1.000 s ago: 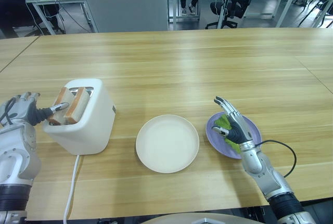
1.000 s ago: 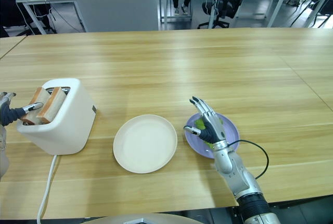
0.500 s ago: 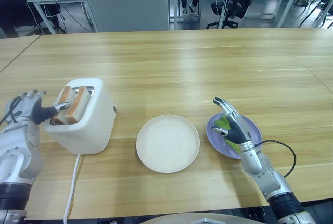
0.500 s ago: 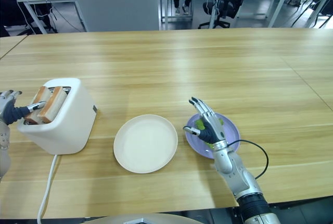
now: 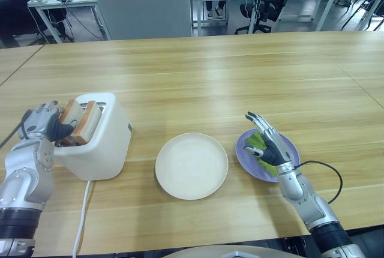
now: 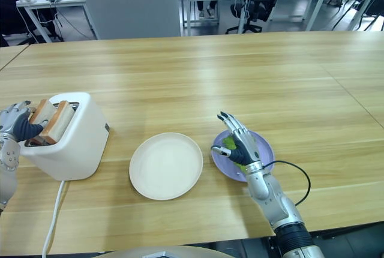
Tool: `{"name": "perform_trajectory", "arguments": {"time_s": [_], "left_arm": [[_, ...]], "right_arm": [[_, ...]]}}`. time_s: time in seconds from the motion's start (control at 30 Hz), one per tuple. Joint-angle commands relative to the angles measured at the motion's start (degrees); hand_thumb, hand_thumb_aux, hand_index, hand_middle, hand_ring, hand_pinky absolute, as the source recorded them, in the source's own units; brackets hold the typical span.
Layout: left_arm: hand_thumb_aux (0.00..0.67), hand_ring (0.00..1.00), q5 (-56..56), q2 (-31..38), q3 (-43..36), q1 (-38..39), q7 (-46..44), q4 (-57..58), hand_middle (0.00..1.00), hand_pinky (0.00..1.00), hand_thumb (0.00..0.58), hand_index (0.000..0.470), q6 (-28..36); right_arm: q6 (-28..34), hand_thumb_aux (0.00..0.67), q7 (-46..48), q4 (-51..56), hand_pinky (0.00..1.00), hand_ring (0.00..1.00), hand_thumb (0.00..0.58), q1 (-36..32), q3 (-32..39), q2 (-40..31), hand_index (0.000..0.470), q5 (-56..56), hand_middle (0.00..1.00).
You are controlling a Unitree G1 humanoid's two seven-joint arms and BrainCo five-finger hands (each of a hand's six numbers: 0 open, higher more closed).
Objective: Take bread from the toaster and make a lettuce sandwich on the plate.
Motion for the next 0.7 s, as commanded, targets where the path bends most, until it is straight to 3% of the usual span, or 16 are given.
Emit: {"name": "perform_trajectory", "arguments": {"time_s": [0.03,0.1,0.13,0.17,0.47,0.7], "left_arm": [[0.67,0.05,-1.7,-0.9,2.2,-0.5,3.2,0.1,0.05,0.05,0.58,0.46,-0.7],[0.67,0.38,-2.2,-0.9,3.6,-0.5,5.2,-1.3,0.38,0.38,0.58,0.46,-1.4],[0.67,0.38,-2.4,-0.9,4.4,-0.5,6.1,-2.0,0.38,0.38,0.58,0.46,-1.8],[0.67,1.0,-2.4,-1.0,5.3,-0.5,7.5,-3.1,1.0,1.0,0.58,0.46,-2.2],[0.67,1.0,-6.4,-4.1,11.3,-1.4,14.1,-12.0,1.0,1.0,0.58,0.46,-8.3],[0.67,1.0,-18.4,-10.2,12.1,-3.3,8.4,-20.5,1.0,1.0,0.58,0.46,-12.7]], "right_arm": [[2.4,0.0,0.5,0.0,0.0,0.0,0.0,0.2,-0.1,-2.5,0.0,-3.3,0.0],[4.9,0.0,-0.2,1.3,0.0,0.0,0.0,-0.2,0.2,-5.0,0.0,-7.3,0.0],[6.5,0.0,-0.7,2.2,0.0,0.0,0.0,-0.5,0.5,-6.3,0.0,-9.7,0.0],[8.1,0.0,-1.0,3.3,0.0,0.0,0.0,-0.7,0.9,-7.7,0.0,-11.8,0.0],[17.2,0.0,-3.9,13.0,0.0,0.0,0.0,-0.9,4.9,-14.3,0.0,-20.2,0.0],[18.4,0.0,-6.5,18.1,0.0,0.0,0.0,-2.3,8.2,-15.0,0.0,-21.1,0.0]]}}
